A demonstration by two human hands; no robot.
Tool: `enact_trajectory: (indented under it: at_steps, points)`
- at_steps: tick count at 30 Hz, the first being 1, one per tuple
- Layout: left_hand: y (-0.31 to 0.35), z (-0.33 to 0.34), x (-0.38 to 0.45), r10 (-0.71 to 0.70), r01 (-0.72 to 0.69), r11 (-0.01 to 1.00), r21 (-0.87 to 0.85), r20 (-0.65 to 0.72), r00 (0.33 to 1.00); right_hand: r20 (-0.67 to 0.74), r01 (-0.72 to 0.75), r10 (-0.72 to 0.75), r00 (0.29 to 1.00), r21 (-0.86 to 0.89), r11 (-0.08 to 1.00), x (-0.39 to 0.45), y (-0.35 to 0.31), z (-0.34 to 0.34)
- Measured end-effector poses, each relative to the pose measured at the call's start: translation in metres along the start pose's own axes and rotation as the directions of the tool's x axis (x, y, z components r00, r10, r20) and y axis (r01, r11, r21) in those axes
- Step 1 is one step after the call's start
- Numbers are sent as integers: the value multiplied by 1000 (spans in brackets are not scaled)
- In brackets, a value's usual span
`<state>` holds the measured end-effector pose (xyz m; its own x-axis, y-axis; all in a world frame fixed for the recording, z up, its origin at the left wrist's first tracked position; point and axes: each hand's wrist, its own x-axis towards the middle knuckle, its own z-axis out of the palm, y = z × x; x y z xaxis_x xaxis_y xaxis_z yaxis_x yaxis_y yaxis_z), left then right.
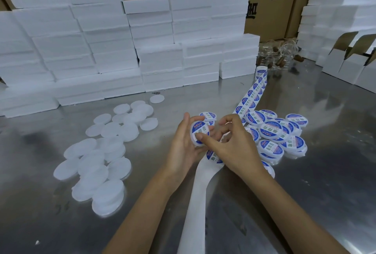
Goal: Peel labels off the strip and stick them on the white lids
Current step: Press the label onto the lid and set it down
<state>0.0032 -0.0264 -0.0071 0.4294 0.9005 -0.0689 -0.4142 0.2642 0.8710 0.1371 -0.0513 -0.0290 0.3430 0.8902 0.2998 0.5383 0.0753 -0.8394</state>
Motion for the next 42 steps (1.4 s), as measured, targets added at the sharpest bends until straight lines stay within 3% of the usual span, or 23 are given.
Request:
enact_trajectory:
  at_steps: [7, 13, 18, 23, 31, 35, 39, 42]
  points:
    - [-1, -2, 0, 9, -8, 1000, -21, 45, 999, 38, 200, -197, 980, -171, 965, -6, 3, 7]
    - [-5, -7, 1, 9, -1, 995, -95, 86, 996, 13, 266, -266, 964, -117, 957, -4, 6, 5]
    - [-5, -4, 0, 21, -16, 997, -73, 69, 997, -15, 259, -263, 965, -130, 957, -5, 7, 6]
    - [-4, -3, 1, 5, -3, 1000, -30, 74, 997, -41, 230, -251, 967, -275, 933, -7, 2, 6]
    - [-1, -5, 0, -5, 15, 997, -81, 121, 993, -69, 247, -269, 961, -230, 941, -6, 4, 7]
    - [-5, -4, 3, 23, -34, 992, 124, 86, 996, -83, 229, -249, 965, -201, 953, -5, 7, 8]
    - [-5, -7, 0, 200, -192, 912, 362, 17, 980, -72, 234, -251, 965, -192, 953, -4, 10, 8]
    - [-3, -9, -2, 273, -227, 904, 364, -81, 958, -6, 216, -219, 976, -143, 966, -6, 10, 8]
